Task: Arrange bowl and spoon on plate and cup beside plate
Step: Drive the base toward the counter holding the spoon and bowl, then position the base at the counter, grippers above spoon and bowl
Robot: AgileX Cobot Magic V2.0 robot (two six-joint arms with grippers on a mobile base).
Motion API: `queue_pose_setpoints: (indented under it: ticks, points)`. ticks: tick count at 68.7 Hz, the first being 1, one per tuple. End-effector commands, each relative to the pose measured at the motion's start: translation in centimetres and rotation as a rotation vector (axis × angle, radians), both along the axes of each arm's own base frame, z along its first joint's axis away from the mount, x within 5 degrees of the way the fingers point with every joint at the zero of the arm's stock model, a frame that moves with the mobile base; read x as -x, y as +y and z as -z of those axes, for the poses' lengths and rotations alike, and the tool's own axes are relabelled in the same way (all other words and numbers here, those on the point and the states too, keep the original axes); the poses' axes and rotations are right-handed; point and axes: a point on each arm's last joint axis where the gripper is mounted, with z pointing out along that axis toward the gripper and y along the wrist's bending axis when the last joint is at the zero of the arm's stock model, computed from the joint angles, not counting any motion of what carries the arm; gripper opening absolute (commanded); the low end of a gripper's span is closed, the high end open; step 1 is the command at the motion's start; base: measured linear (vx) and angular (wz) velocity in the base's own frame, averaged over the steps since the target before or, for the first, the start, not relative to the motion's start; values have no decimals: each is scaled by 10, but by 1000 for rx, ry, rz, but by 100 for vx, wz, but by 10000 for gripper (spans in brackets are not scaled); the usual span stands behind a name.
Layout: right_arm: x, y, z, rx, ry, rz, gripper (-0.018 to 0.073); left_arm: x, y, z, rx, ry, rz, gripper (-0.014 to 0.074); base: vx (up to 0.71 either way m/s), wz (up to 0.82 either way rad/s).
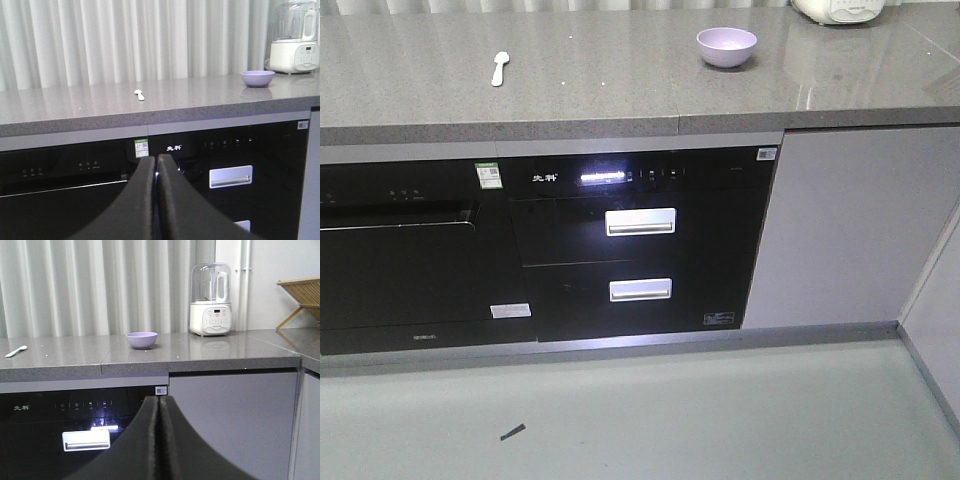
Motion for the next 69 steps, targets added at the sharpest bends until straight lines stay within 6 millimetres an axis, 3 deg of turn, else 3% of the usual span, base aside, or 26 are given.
queue_pose_setpoints:
  ticks: [1,69]
  points:
    - [1,0,-5,13,-78,1,-11,3,0,-13,7,-102,3,-6,25,4]
    - [1,0,-5,13,-78,1,-11,3,0,-13,7,-102,3,-6,25,3]
